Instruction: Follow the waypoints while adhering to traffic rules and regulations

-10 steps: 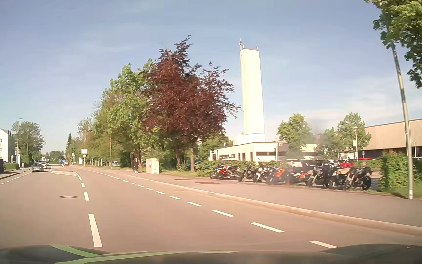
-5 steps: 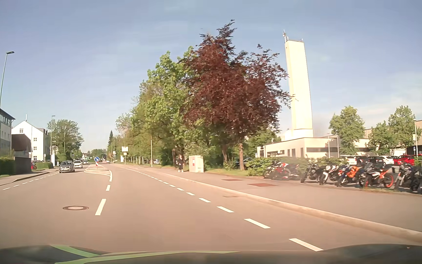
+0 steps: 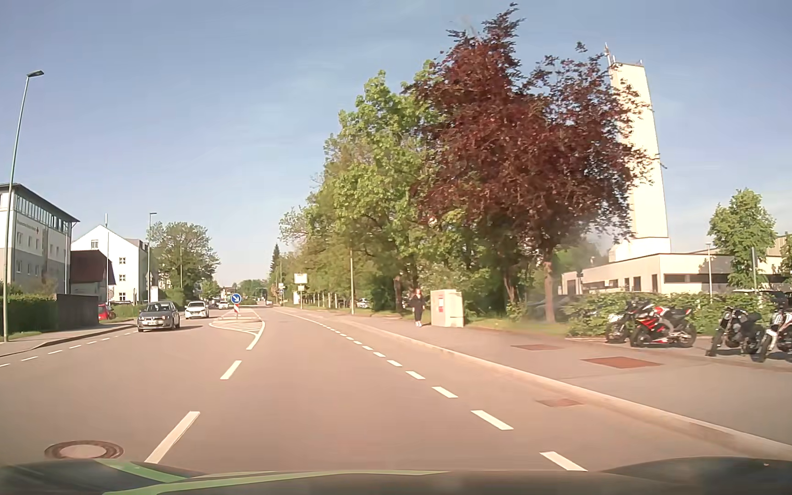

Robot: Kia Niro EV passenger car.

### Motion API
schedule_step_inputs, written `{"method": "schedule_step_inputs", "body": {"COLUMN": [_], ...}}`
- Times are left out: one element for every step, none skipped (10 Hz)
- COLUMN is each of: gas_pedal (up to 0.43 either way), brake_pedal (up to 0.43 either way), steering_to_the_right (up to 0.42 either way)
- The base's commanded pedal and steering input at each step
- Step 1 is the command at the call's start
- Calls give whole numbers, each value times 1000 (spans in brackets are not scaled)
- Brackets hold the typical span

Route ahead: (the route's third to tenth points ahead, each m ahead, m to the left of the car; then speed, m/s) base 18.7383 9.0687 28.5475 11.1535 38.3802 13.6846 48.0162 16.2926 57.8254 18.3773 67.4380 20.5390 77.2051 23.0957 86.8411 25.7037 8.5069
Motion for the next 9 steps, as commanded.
{"method": "schedule_step_inputs", "body": {"gas_pedal": [311,311,299,287,280,248,240,228,209], "brake_pedal": [0,0,0,0,0,0,0,0,0], "steering_to_the_right": [-105,-98,-93,-86,-81,-72,-60,-49,-35]}}
